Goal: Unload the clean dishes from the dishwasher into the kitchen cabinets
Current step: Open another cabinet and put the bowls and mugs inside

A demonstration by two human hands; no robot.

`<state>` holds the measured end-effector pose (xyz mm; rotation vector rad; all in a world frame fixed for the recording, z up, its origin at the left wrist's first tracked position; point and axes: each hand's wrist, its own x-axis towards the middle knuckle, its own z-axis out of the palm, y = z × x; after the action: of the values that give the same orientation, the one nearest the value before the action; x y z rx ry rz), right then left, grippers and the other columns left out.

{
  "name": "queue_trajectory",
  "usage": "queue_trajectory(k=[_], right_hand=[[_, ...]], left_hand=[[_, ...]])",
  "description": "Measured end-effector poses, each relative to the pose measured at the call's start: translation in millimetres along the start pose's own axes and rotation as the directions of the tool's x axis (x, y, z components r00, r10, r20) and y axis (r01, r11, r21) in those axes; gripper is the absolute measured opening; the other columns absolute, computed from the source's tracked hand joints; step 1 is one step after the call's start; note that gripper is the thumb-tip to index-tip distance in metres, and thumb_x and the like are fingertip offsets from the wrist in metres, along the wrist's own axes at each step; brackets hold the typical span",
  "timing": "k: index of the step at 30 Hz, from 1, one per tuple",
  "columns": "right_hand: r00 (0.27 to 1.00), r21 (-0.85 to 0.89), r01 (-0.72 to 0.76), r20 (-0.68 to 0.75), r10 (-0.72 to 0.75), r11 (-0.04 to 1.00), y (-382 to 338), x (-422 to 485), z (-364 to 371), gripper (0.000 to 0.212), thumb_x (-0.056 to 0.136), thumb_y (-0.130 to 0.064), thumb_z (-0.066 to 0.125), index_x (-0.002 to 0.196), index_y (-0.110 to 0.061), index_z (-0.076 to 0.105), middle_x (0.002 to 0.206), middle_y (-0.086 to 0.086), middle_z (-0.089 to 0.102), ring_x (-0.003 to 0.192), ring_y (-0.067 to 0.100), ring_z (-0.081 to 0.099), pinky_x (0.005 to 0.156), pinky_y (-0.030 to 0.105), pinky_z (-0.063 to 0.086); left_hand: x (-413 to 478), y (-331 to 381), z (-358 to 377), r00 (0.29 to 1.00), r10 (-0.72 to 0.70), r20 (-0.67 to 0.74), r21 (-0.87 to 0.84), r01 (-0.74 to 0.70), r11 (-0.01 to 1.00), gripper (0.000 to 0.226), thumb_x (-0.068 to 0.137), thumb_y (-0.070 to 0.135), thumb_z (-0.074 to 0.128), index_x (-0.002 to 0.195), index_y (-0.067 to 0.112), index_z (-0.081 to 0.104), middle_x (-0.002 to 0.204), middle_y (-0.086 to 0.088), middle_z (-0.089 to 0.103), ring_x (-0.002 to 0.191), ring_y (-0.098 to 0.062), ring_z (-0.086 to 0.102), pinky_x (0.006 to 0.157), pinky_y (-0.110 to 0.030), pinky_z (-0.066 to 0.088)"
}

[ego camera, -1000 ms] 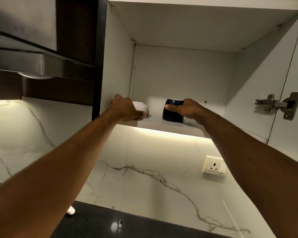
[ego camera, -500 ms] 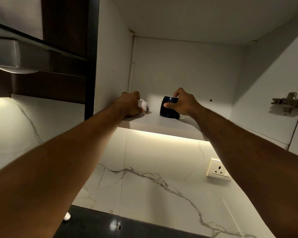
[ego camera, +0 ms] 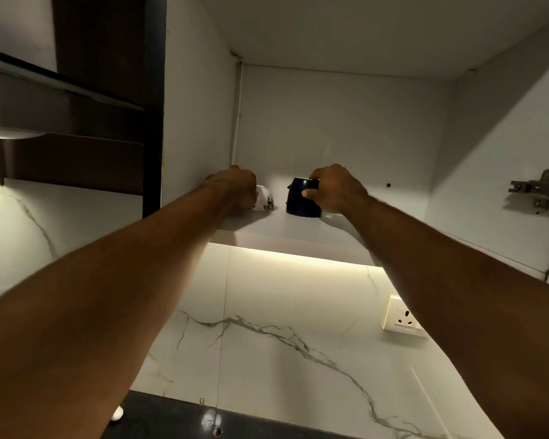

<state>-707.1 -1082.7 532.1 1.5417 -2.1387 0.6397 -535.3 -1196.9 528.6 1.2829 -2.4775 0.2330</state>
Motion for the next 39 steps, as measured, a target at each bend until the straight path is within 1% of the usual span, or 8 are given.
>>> queue_trajectory(k=[5, 7, 11, 14, 17, 20, 29, 39], right_hand=[[1.0, -0.072, -0.012, 0.011, 0.013, 0.997, 0.1, -1.7, 3.7, 0.034, 0.092, -0.039, 0.054, 0.119, -0.019, 0.061, 0.117, 0.013, 0.056, 0.105, 0.032, 0.055, 0.082, 0.037, 0.044], [1.0, -0.098, -0.022, 0.011, 0.023, 0.995, -0.6, -3.1, 4.1, 0.034, 0.093, -0.038, 0.052, 0.122, -0.022, 0.06, 0.12, 0.013, 0.053, 0.109, 0.032, 0.053, 0.083, 0.036, 0.04], [0.999, -0.154, -0.034, 0.015, 0.037, 0.987, -3.3, -5.8, 3.9, 0.036, 0.095, -0.037, 0.049, 0.129, -0.026, 0.055, 0.125, 0.014, 0.048, 0.114, 0.032, 0.05, 0.087, 0.037, 0.036], [0.999, -0.181, -0.033, 0.021, 0.038, 0.983, -3.7, -8.0, 4.1, 0.039, 0.095, -0.037, 0.048, 0.133, -0.025, 0.051, 0.127, 0.015, 0.047, 0.115, 0.033, 0.048, 0.089, 0.038, 0.037], [0.999, -0.212, -0.019, 0.022, 0.024, 0.977, -3.7, -13.0, -0.2, 0.052, 0.096, -0.036, 0.046, 0.147, -0.031, 0.032, 0.131, 0.016, 0.045, 0.12, 0.034, 0.046, 0.094, 0.042, 0.037], [0.999, -0.163, -0.036, -0.029, 0.032, 0.986, -3.4, -22.0, -9.7, 0.061, 0.098, -0.037, 0.043, 0.153, -0.034, 0.017, 0.136, 0.017, 0.043, 0.124, 0.035, 0.044, 0.096, 0.044, 0.038], [0.997, -0.084, -0.064, -0.039, 0.061, 0.994, -6.4, -82.2, -36.3, 0.064, 0.1, -0.043, 0.04, 0.154, -0.019, 0.015, 0.144, 0.016, 0.043, 0.13, 0.035, 0.042, 0.102, 0.046, 0.034], [0.985, 0.021, -0.104, -0.139, 0.106, 0.994, -18.0, -169.2, -86.0, 0.066, 0.099, -0.042, 0.042, 0.147, -0.003, 0.02, 0.136, 0.019, 0.052, 0.121, 0.038, 0.051, 0.1, 0.045, 0.036]], left_hand=[[-0.4, 0.3, 8.0, 1.0, 0.004, 0.03, -0.005, -0.003, 1.0, 0.044, 0.084, 0.031, 0.049, 0.125, 0.013, 0.052, 0.123, -0.014, 0.052, 0.115, -0.037, 0.05, 0.094, -0.046, 0.047], [-6.0, 1.8, 8.0, 1.0, 0.002, 0.01, -0.019, -0.002, 1.0, 0.052, 0.082, 0.034, 0.045, 0.129, 0.012, 0.051, 0.128, -0.014, 0.049, 0.115, -0.038, 0.051, 0.095, -0.045, 0.047], [-9.5, 1.5, 11.5, 0.998, -0.041, -0.055, -0.064, 0.037, 0.997, 0.042, 0.095, 0.031, 0.049, 0.135, 0.019, 0.048, 0.137, -0.013, 0.042, 0.117, -0.037, 0.052, 0.095, -0.045, 0.047], [-5.8, -0.5, 15.0, 0.998, -0.035, -0.043, -0.135, 0.029, 0.99, 0.053, 0.095, 0.036, 0.049, 0.144, 0.017, 0.038, 0.139, -0.019, 0.035, 0.118, -0.042, 0.052, 0.101, -0.048, 0.044], [-10.6, -0.8, 12.0, 0.988, -0.078, -0.134, -0.213, 0.048, 0.976, 0.058, 0.097, 0.042, 0.048, 0.144, 0.012, 0.033, 0.142, -0.022, 0.033, 0.124, -0.044, 0.048, 0.1, -0.048, 0.043], [-23.8, -1.5, 8.5, 0.976, -0.052, -0.214, -0.217, 0.005, 0.976, 0.059, 0.096, 0.046, 0.048, 0.142, 0.01, 0.037, 0.14, -0.021, 0.038, 0.125, -0.041, 0.046, 0.099, -0.049, 0.043], [-92.3, 2.2, -7.0, 0.956, -0.023, -0.293, -0.172, -0.029, 0.985, 0.056, 0.097, 0.047, 0.044, 0.139, 0.009, 0.042, 0.137, -0.019, 0.045, 0.123, -0.039, 0.047, 0.095, -0.047, 0.044], [-196.9, 17.2, -47.6, 0.948, 0.032, -0.317, -0.149, -0.083, 0.985, 0.052, 0.098, 0.037, 0.044, 0.142, 0.009, 0.039, 0.139, -0.017, 0.044, 0.125, -0.036, 0.045, 0.095, -0.046, 0.043]])
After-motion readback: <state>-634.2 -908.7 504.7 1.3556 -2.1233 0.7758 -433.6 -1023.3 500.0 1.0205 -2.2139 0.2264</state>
